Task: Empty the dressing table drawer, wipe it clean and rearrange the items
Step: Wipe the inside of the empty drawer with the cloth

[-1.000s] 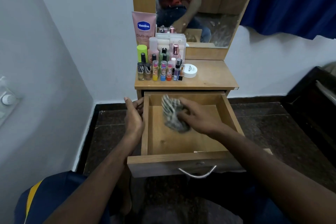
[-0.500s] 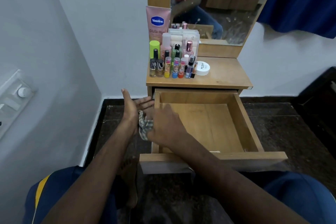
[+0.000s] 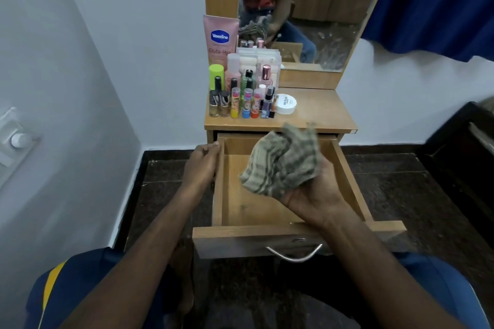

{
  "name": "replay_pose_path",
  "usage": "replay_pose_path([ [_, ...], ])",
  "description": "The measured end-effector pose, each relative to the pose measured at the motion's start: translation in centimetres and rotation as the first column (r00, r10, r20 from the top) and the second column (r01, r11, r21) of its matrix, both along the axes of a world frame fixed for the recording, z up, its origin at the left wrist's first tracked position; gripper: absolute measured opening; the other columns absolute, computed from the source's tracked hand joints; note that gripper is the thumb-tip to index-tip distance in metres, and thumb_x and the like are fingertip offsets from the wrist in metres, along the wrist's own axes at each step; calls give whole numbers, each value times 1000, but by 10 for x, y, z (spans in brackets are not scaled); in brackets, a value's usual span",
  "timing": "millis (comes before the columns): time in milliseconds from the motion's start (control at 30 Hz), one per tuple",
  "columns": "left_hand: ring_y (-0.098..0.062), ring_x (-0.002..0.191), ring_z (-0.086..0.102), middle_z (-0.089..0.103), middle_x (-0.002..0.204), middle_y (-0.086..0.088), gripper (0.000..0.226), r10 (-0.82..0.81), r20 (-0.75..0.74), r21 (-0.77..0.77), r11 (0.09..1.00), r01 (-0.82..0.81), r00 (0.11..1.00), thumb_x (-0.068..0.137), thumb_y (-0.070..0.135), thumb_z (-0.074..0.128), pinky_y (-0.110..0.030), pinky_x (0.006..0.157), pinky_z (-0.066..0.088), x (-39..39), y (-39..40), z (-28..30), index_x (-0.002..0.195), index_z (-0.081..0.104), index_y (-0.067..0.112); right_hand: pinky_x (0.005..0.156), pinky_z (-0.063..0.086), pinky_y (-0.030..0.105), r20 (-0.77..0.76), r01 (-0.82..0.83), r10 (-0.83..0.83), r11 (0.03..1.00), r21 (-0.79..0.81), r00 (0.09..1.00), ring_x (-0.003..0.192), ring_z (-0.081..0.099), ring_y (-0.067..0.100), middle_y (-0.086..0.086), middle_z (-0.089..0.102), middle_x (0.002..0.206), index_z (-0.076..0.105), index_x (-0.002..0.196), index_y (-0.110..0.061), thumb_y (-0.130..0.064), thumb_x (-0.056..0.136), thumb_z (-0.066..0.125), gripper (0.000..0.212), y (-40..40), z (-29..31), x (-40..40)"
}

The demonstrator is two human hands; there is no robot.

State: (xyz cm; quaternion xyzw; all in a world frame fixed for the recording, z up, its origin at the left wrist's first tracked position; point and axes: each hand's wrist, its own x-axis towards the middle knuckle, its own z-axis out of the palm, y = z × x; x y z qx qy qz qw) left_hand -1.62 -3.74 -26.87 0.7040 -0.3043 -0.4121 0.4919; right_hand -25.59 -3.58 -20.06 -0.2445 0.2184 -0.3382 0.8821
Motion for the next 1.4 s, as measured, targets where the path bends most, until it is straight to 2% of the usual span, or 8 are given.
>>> replay_pose_path([
  [567,-21,117,59,63,127,0,39,12,313,-54,999,5,950,107,54,45,-47,103,48,-4,3,-4,133,54,25,104,47,72,-145,292,-270,942,168,952,131,59,50,33,63,137,56,141,1,-95,76,44,116,-5,4,-31],
  [667,-19,118,59,61,129,1,39,10,318,-77,997,16,948,104,55,52,-47,103,50,-3,2,-5,131,52,27,104,52,65,-199,361,-356,932,-11,913,128,64,44,28,66,136,59,138,2,-63,94,57,78,-14,27,-43],
  [733,-18,118,60,60,130,2,42,-28,306,-91,994,59,952,101,55,58,-49,102,52,-25,-3,-8,132,52,27,96,59,53,-400,492,-553,833,-254,730,119,70,37,18,76,120,67,125,-1,-31,105,55,37,-22,44,-73],
  [833,-19,116,62,61,130,1,44,-3,331,-110,993,41,943,100,52,61,-51,100,53,-26,-2,-11,134,52,26,87,58,39,-717,143,-688,725,-673,115,98,71,27,6,73,100,70,110,-14,-36,108,51,28,-22,53,-93],
  [933,-21,117,62,61,130,0,45,18,351,-97,995,17,936,100,51,61,-52,101,53,-20,1,-11,135,52,24,91,55,39,-714,-460,-528,829,-318,-459,99,67,34,15,68,111,67,119,-10,-43,104,49,40,-8,28,-94],
  [1000,-22,119,60,59,129,0,43,17,374,-102,995,23,927,103,46,61,-51,102,52,-22,3,-8,136,51,21,92,53,39,-694,-543,-408,839,-29,-594,114,63,32,13,63,127,65,126,-12,-32,100,52,35,9,17,-86],
  [1300,-18,101,62,65,118,1,35,6,584,-103,993,66,812,103,45,61,-39,85,45,-21,8,-8,126,55,19,103,52,52,-805,-230,-455,890,-394,-380,107,63,29,9,66,114,66,117,-9,-29,103,57,26,-44,-10,-52],
  [1400,-16,96,64,68,114,3,31,-7,617,-99,991,86,787,103,44,63,-40,85,49,-19,10,-6,122,55,21,119,37,50,-755,-299,-515,856,-423,-405,137,49,38,25,50,150,44,149,2,-35,99,59,64,-85,-23,-35],
])
